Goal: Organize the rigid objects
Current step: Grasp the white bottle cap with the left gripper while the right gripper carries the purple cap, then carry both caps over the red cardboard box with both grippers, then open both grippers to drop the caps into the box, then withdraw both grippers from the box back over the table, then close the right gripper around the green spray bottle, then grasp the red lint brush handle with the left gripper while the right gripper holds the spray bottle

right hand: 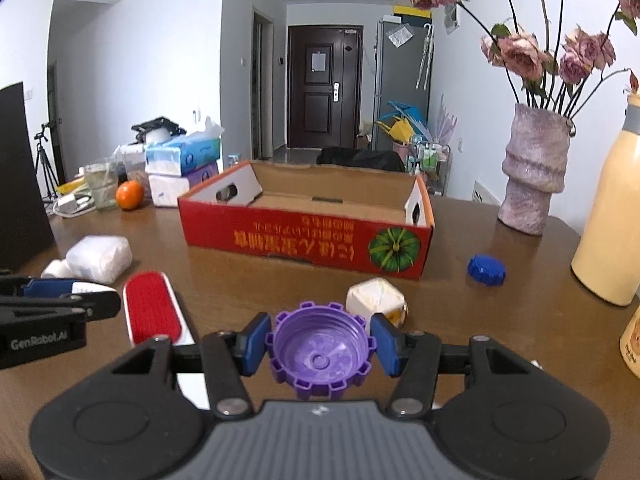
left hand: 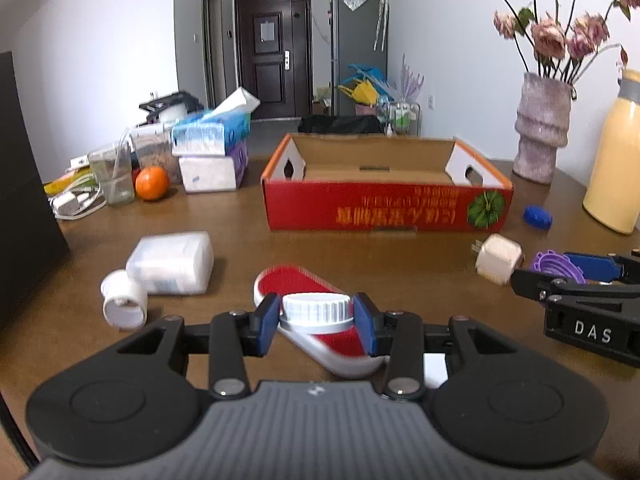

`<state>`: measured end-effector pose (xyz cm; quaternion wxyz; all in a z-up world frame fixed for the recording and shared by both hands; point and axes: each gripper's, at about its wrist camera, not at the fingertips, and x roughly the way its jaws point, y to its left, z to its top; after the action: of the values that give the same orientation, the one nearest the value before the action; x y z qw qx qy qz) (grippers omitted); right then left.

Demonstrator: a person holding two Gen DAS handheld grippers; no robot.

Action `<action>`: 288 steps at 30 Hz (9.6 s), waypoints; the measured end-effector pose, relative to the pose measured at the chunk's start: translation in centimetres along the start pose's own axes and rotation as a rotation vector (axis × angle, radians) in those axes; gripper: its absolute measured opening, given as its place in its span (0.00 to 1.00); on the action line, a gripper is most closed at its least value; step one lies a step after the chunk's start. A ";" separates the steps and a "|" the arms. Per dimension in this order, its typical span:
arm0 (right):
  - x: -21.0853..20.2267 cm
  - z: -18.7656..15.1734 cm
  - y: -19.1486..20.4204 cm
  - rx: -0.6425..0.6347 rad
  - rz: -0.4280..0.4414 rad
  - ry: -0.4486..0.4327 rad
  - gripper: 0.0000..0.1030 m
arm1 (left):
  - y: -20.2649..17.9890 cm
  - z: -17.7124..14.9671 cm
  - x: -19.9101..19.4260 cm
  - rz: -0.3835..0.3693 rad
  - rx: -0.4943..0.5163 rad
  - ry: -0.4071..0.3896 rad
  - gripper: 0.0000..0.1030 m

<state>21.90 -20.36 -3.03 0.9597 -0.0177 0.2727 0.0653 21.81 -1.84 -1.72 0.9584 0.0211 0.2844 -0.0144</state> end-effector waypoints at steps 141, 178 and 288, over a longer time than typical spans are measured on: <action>20.2 12.0 -3.4 0.093 -0.167 0.035 1.00 | 1.1 14.3 19.8 0.068 -0.043 -0.041 1.00; 5.1 5.0 -1.5 -0.005 -0.143 -0.019 1.00 | 2.6 7.4 3.5 0.061 -0.047 -0.113 1.00; 1.5 -6.6 -8.6 0.098 -0.035 0.148 0.29 | -3.3 -0.8 8.9 0.206 -0.165 0.271 0.55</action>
<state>20.87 -29.15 -9.45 0.9376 0.0196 0.3455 0.0336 28.68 -5.25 -7.28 0.9062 -0.0269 0.4074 0.1100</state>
